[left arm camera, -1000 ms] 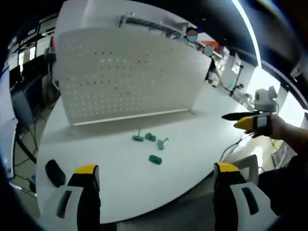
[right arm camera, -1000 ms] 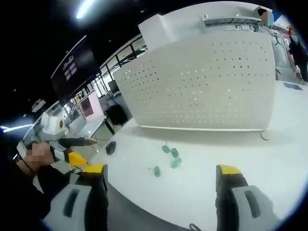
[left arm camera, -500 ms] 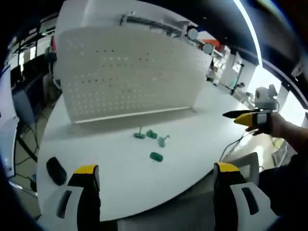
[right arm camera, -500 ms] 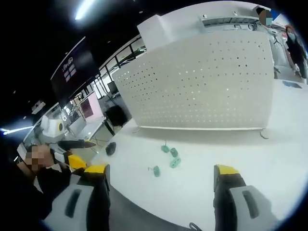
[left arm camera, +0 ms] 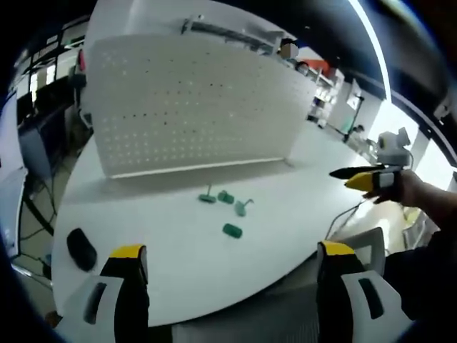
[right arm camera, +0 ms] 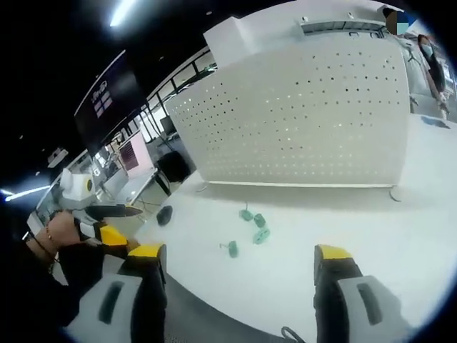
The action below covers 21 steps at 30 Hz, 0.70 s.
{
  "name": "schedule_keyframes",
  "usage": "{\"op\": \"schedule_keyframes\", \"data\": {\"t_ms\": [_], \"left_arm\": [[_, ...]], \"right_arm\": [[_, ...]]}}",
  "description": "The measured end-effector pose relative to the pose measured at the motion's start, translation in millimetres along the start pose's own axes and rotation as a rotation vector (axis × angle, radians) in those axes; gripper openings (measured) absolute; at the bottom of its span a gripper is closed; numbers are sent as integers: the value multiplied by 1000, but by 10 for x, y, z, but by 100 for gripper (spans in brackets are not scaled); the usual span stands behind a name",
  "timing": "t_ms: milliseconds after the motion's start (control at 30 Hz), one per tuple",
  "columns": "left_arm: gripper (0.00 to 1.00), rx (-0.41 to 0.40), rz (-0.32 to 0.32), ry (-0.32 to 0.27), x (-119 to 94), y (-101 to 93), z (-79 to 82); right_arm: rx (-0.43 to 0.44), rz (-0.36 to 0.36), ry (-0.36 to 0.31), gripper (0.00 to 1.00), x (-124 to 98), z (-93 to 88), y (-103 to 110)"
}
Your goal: Insert the hook assembly into the mounting plate slot until the hook locks in place.
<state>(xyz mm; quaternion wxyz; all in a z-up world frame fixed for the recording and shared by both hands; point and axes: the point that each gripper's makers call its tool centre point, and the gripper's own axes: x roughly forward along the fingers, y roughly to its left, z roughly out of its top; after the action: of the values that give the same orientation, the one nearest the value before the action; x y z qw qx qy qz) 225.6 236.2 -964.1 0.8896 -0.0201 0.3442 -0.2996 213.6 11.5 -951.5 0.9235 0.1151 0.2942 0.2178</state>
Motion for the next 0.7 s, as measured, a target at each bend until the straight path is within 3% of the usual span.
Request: {"op": "schedule_keyframes", "data": {"t_ms": [467, 700], "left_arm": [[100, -17, -1, 19, 33, 4, -69], [100, -14, -3, 22, 48, -5, -54]], "right_arm": [[-4, 13, 24, 79, 128, -45, -67], [-46, 61, 78, 71, 229, -145, 17]]}}
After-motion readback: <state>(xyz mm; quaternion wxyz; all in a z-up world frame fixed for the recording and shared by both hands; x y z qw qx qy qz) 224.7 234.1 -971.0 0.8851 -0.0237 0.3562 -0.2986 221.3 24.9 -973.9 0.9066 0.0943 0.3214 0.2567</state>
